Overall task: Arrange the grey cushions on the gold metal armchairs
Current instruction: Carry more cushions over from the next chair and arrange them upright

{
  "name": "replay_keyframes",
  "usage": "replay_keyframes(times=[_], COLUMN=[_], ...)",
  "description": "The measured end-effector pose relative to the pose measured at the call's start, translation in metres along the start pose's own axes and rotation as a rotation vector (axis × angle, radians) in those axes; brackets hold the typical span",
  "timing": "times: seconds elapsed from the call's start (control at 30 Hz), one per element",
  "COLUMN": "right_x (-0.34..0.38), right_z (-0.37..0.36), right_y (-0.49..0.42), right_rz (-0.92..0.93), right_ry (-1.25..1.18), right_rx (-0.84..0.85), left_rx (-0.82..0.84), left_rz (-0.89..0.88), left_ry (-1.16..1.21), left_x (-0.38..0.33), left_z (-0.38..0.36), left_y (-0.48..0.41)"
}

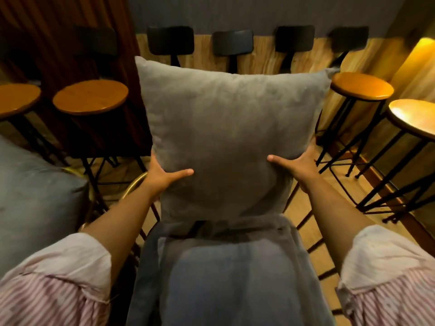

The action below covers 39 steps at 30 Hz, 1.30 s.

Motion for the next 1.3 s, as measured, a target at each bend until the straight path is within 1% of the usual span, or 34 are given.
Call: replay_keyframes(times=[0.27,0.4,0.47,0.57,0.63,0.7,0.83,0.93,1.03,1.1,1.17,1.27,1.3], right_x=[-0.077,-0.119,-0.137,-0.145,-0.146,-0.151,-0.173,-0.17,-0.165,-0.153,-0.145,-0.144,-0.13], right_z=[-0.03,-0.037,-0.036,-0.031,-0.032,-0.036,-0.042,-0.042,-0.039,-0.038,-0.039,-0.045,-0.048], right_y=[-0.026,-0.023,-0.015,-0.005,-0.004,-0.003,-0.006,-0.003,0.009,0.029,0.05,0.086,0.105], right_rz=[0.01,-0.016,-0.041,-0.042,-0.049,-0.078,-0.155,-0.158,-0.19,-0.183,-0.206,-0.235,-0.24], right_ry=[0.007,0.044,0.074,0.113,0.137,0.158,0.169,0.132,0.151,0.168,0.211,0.339,0.371], right_rx=[-0.049,-0.058,-0.046,-0.085,-0.131,-0.145,-0.079,-0.028,0.023,0.035,0.078,0.2,0.228], left_rx=[-0.075,-0.082,-0.056,-0.074,-0.113,-0.094,0.041,0.061,0.011,0.014,0.059,0.134,0.151], left_rz=[0.082,0.124,0.168,0.198,0.186,0.204,0.317,0.379,0.316,0.279,0.295,0.347,0.34], left_ry=[0.007,-0.015,-0.038,-0.049,-0.056,-0.094,-0.138,-0.121,-0.086,-0.083,-0.108,-0.156,-0.175], left_x=[0.085,0.127,0.147,0.159,0.159,0.161,0.172,0.172,0.155,0.142,0.128,0.098,0.085], left_z=[-0.023,-0.041,-0.049,-0.051,-0.05,-0.051,-0.053,-0.051,-0.051,-0.05,-0.048,-0.033,-0.026], left_y=[-0.036,-0.035,-0.027,-0.019,-0.022,-0.029,-0.033,-0.026,-0.008,0.01,0.025,0.059,0.073])
Point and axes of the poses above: each hand's wrist, its own y-axis away from the middle knuckle, its own z-axis out of the back of the hand, x = y × z, the point moved 6 cm from there along -y, towards the middle knuckle, and after that the axes turned 5 degrees about -z, right-handed, at the moved point
